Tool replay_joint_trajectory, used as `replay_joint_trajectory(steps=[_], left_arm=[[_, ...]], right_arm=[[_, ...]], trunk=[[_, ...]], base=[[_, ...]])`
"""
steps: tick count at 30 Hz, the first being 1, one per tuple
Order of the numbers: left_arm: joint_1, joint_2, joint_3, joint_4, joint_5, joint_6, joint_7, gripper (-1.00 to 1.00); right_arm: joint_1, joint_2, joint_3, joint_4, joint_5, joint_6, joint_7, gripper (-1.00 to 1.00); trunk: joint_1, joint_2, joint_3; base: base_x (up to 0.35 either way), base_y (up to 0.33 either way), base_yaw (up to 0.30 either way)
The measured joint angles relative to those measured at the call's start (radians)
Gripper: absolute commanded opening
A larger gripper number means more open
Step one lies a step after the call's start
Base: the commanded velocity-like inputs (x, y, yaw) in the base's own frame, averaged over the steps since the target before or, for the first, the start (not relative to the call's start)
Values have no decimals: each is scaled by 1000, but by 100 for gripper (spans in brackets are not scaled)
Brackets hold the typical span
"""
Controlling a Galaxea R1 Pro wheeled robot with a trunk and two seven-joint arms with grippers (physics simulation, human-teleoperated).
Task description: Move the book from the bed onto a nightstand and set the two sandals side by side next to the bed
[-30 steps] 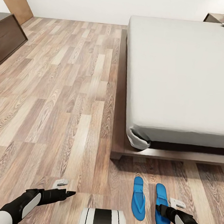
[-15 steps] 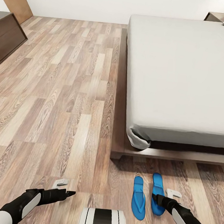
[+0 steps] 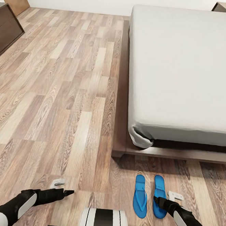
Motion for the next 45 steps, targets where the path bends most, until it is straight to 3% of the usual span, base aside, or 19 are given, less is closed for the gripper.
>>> replay_joint_trajectory(steps=[1, 2, 4, 6, 7, 10, 14, 21, 43, 45], left_arm=[[0, 16, 18, -5, 10, 3, -78, 100], [0, 39, 40, -21, 21, 13, -244, 100], [0, 68, 55, -56, 25, 44, -450, 100], [0, 112, 72, -147, 31, 121, -567, 100], [0, 124, 99, -185, 32, 150, -590, 100], [0, 111, 124, -208, 29, 165, -580, 100], [0, 98, 127, -212, 28, 167, -567, 100], [0, 87, 128, -212, 28, 168, -559, 100], [1, 85, 131, -211, 30, 168, -559, 100], [1, 85, 131, -211, 30, 169, -559, 100]], right_arm=[[0, 0, 0, 0, 0, 0, 0, -100], [0, 0, 0, 0, -1, 0, 0, -100], [0, 0, 0, 0, -1, 0, 0, -100], [0, -1, -1, -1, -1, 0, 0, -100], [0, -1, -1, -1, -1, 0, 0, -100], [0, -2, -1, -1, -1, 1, 0, -100], [-1, -2, -2, -4, 0, -6, 0, -100], [2, -1, 5, -5, -7, -84, 3, -100], [0, -2, -3, -16, 3, -68, 4, -100], [-1, -2, -6, -15, 8, -51, 3, -100]], trunk=[[0, 0, 0], [0, 0, 0], [0, 0, 0], [0, 0, 0], [0, 0, 0], [1, 0, -4], [2, -1, -19], [5, -3, -46], [5, -3, -47], [4, -2, -39]], base=[[0, 0, 0], [0, 0, 0], [0, 0, 0], [0, 0, 0], [0, 0, 0], [0, 0, 0], [0, 0, 0], [0, 0, 0], [0, 0, 0], [0, 0, 0]])
